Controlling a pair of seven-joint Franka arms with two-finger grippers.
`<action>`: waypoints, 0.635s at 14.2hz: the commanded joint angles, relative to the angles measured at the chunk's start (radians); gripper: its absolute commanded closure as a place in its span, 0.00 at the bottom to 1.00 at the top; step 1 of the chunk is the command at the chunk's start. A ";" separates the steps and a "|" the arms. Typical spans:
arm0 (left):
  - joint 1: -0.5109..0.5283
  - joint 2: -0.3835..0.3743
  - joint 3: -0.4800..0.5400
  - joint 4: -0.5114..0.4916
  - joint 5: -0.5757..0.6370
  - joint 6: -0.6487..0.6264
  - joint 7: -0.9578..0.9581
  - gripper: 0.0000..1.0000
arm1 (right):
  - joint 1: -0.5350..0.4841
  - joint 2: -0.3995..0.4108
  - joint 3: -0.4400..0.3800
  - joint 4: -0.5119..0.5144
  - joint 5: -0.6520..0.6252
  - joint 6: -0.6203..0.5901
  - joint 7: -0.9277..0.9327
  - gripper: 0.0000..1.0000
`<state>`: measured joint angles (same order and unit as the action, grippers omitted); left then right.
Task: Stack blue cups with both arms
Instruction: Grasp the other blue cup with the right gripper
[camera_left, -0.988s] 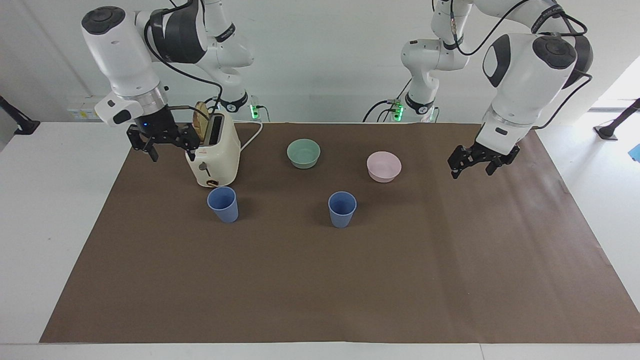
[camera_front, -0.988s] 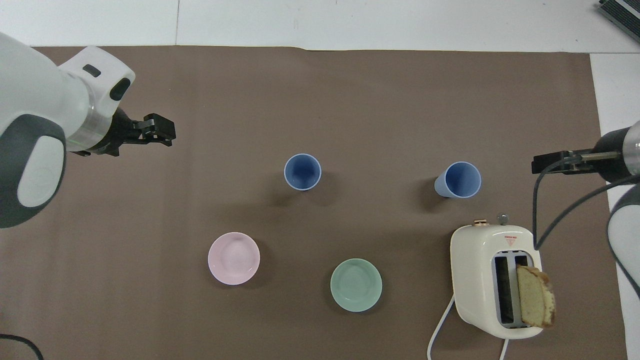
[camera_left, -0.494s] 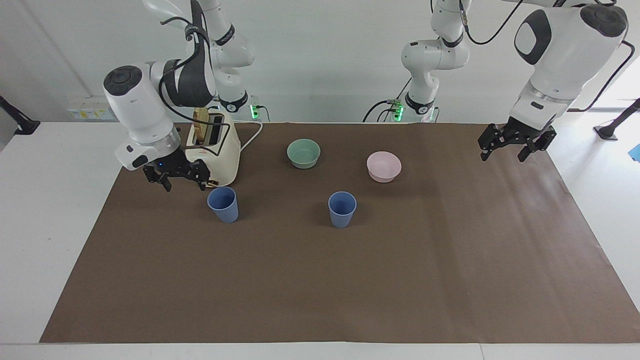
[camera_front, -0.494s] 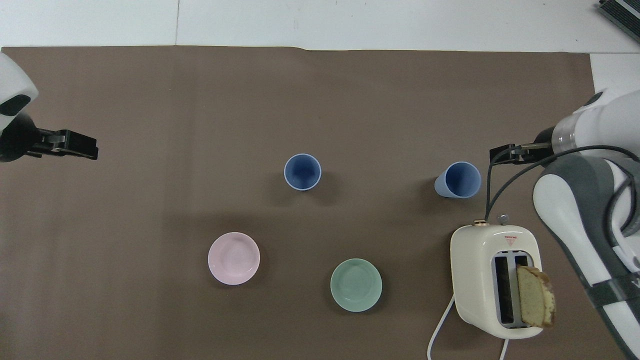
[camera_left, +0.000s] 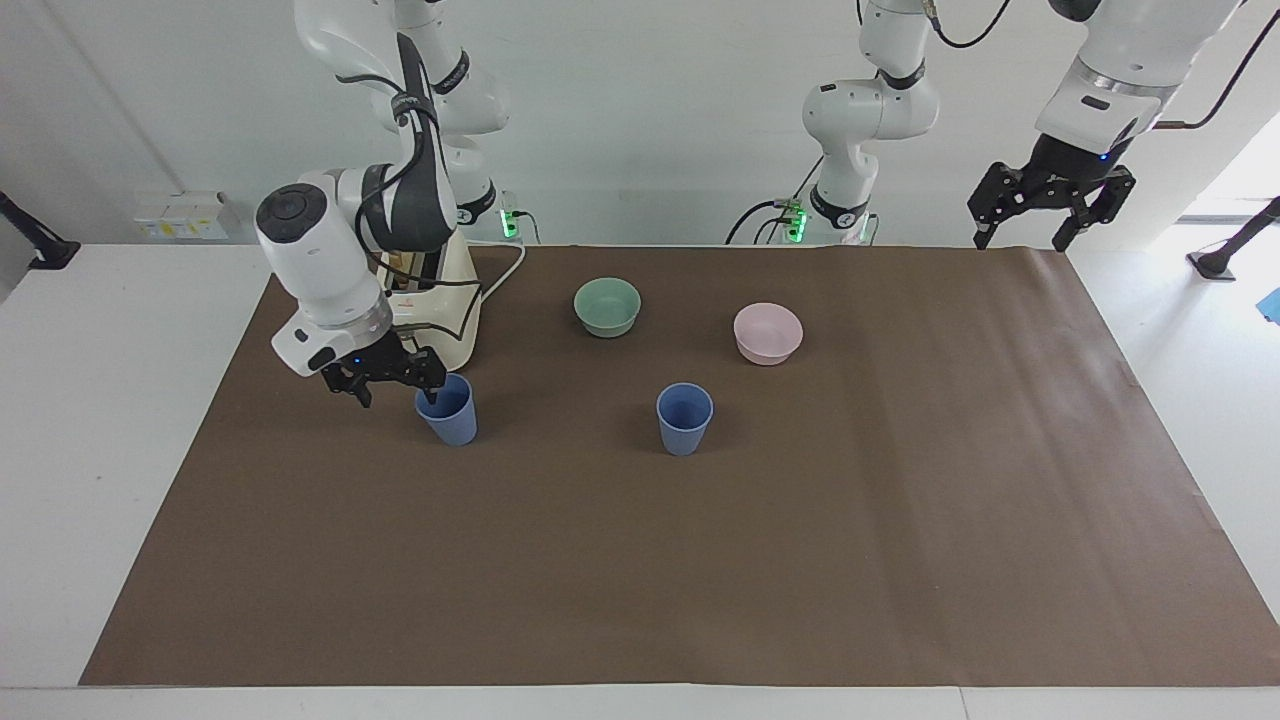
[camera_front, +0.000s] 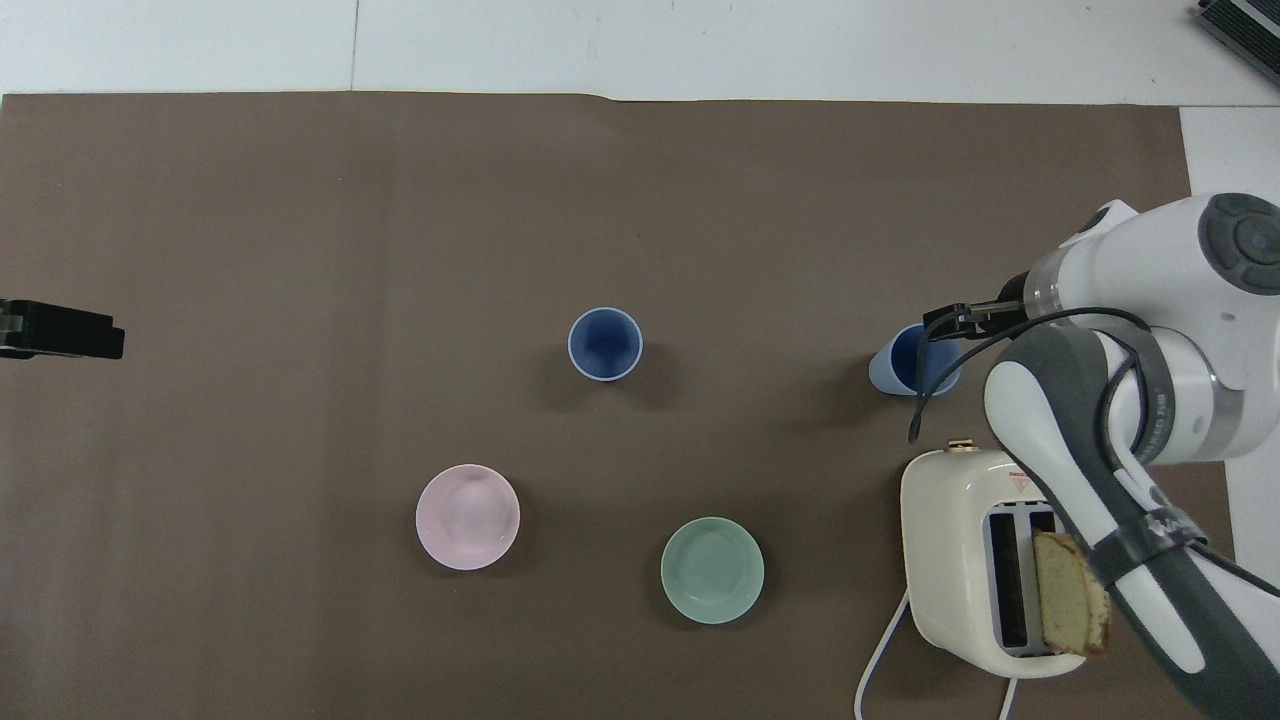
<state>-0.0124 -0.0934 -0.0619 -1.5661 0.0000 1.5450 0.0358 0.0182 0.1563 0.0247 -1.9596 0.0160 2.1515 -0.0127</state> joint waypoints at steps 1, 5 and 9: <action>0.008 0.003 -0.003 0.015 -0.006 -0.028 0.006 0.00 | 0.005 0.005 0.001 -0.021 0.019 0.027 -0.024 0.00; 0.006 -0.017 -0.006 -0.017 -0.006 -0.028 0.012 0.00 | 0.005 0.012 0.001 -0.033 0.019 0.040 -0.047 0.00; 0.006 -0.016 -0.006 -0.017 -0.006 -0.025 0.012 0.00 | -0.004 0.020 0.001 -0.039 0.019 0.045 -0.084 0.14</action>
<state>-0.0124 -0.0932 -0.0648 -1.5681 0.0000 1.5284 0.0361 0.0285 0.1794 0.0227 -1.9817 0.0160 2.1728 -0.0505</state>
